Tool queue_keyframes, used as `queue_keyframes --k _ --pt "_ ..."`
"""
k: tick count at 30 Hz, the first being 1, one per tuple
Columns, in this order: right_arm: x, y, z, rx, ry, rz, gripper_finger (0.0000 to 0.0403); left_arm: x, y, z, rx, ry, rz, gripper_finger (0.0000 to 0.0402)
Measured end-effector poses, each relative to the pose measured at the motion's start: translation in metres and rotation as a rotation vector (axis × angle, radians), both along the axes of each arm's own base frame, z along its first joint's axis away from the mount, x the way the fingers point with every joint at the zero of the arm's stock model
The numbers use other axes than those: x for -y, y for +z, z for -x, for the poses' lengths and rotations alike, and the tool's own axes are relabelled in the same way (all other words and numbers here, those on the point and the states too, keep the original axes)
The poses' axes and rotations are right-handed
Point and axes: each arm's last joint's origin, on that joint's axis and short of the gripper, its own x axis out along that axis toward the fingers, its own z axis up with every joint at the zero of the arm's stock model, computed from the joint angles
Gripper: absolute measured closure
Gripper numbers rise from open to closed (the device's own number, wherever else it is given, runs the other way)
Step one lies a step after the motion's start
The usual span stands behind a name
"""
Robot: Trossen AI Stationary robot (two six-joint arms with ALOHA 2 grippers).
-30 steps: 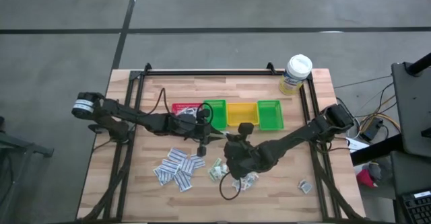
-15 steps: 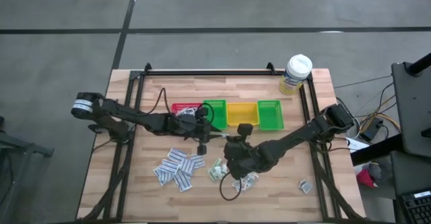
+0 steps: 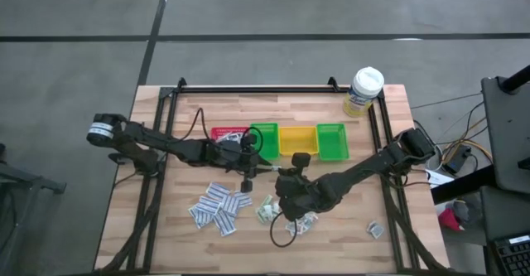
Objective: Pick & Place First Aid Supplies
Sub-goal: Put the alcohol pad into the red basket
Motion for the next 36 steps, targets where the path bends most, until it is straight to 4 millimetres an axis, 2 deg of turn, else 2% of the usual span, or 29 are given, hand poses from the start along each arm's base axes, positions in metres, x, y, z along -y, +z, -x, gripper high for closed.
queue_keyframes --k 31,36 --pt "-0.003 0.012 -0.009 0.049 0.044 -0.019 0.0395 0.001 -0.006 0.0 -0.037 -0.017 0.028 0.0316" --pt "-0.003 0.012 -0.009 0.048 0.045 -0.022 0.0395 0.001 -0.006 0.0 -0.038 -0.009 0.05 0.0334"
